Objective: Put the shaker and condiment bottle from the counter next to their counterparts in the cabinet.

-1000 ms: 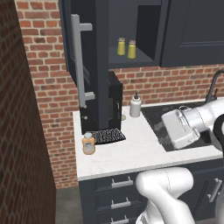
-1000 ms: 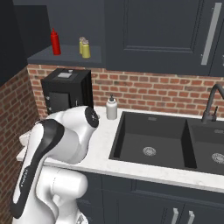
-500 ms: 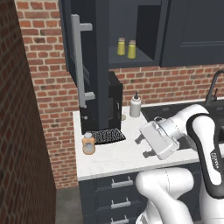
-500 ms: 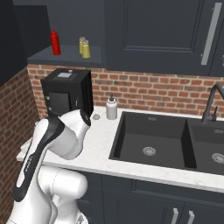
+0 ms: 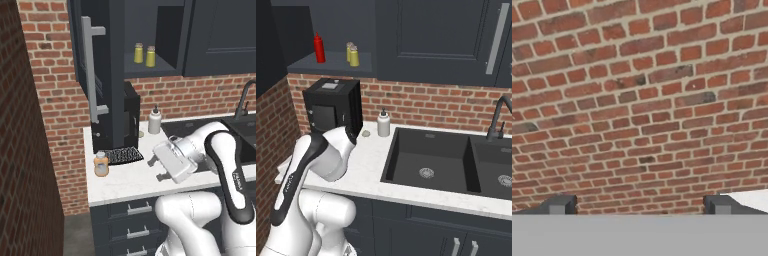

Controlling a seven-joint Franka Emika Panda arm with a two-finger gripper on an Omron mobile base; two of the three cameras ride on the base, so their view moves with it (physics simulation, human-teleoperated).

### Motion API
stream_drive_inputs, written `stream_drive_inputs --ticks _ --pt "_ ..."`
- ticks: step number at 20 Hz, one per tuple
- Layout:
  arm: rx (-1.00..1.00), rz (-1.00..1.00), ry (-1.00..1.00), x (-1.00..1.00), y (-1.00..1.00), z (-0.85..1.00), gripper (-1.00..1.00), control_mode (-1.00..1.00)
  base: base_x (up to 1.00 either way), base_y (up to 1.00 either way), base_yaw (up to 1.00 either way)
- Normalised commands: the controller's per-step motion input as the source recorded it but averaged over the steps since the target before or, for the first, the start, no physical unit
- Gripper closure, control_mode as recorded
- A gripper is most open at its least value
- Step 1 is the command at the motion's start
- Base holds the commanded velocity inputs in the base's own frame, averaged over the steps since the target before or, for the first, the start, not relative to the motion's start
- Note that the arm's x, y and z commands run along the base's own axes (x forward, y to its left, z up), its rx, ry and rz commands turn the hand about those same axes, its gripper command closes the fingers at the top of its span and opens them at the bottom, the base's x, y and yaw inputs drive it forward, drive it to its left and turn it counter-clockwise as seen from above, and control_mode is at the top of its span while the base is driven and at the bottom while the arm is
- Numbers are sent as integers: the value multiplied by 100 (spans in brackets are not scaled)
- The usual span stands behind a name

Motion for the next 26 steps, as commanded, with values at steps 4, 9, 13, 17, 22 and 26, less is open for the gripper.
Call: stream_drive_inputs --ticks 4,9,13,17,22,26 --pt "10 -9 -2 -1 31 -26 -100 -100 0 0 0" --pt "0 -8 0 0 5 -2 -100 -100 0 0 0" --pt "0 -8 0 0 1 0 -100 -100 0 0 0" --pt "2 -3 0 8 1 0 -100 -100 0 0 0" --pt "12 0 0 13 21 -18 -100 -100 0 0 0" --pt "12 0 0 29 34 -31 -100 -100 0 0 0"
